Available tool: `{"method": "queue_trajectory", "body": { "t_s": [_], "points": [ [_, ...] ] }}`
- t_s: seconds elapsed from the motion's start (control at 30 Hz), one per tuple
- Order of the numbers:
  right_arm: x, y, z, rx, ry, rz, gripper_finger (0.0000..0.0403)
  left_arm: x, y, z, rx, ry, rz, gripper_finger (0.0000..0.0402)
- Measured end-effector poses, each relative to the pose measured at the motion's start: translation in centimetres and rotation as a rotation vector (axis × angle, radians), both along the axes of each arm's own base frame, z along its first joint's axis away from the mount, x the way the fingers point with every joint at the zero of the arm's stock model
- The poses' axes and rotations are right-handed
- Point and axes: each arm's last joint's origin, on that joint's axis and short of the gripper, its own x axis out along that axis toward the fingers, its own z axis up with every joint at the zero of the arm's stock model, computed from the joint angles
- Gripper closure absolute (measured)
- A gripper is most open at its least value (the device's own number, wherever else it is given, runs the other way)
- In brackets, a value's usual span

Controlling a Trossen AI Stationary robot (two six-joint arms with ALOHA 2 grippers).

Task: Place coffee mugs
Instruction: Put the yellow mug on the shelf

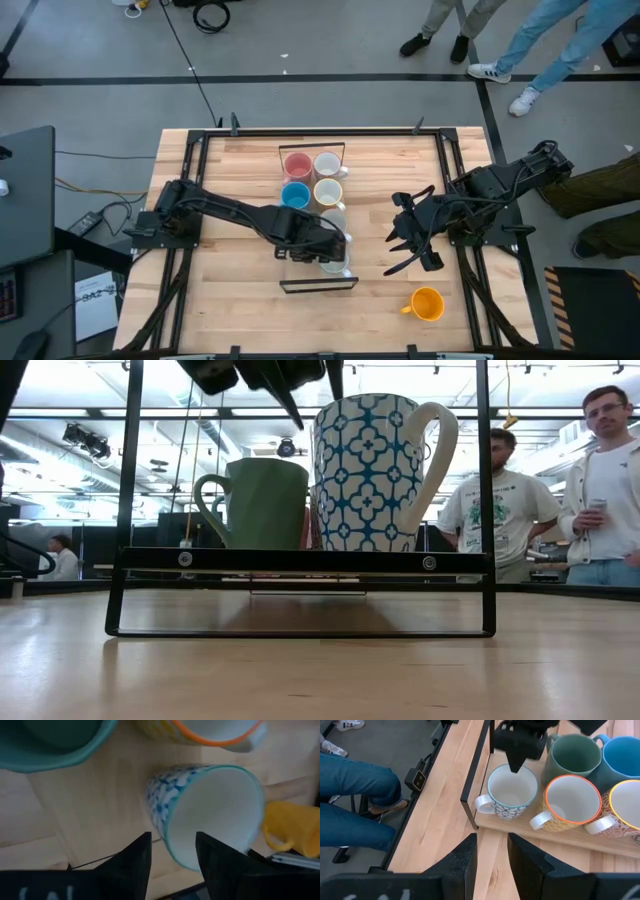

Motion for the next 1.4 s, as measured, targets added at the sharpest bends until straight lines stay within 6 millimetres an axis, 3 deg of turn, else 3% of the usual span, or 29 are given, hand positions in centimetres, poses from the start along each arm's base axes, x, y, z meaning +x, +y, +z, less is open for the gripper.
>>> {"method": "queue_trajectory", "body": {
  "t_s": [0.17,0.37,0.83,1.0,1.17,1.4],
  "points": [
    [0.0,0.0,0.0,-0.001,0.001,0.000,0.0289,-0.7,0.0,1.4,0.029,-0.039,-0.044,0.0241],
    [0.0,0.0,0.0,-0.002,0.005,0.001,0.0289,-2.1,-0.6,3.3,0.155,-0.104,-0.250,0.0241],
    [-0.1,0.0,-0.1,0.041,0.030,-0.050,0.0289,-7.0,-5.8,5.8,0.511,-0.138,-0.748,0.0241],
    [-0.4,0.3,-0.2,0.103,0.082,-0.121,0.0289,-9.5,-7.1,5.9,0.624,-0.048,-0.888,0.0241],
    [-1.5,1.5,-0.5,0.151,0.156,-0.154,0.0289,-12.6,-7.9,4.6,0.650,-0.001,-0.978,0.0246],
    [-3.4,2.8,-1.1,0.163,0.286,-0.274,0.0289,-18.4,-5.8,2.8,0.663,-0.080,-0.863,0.0260]
  ]
}}
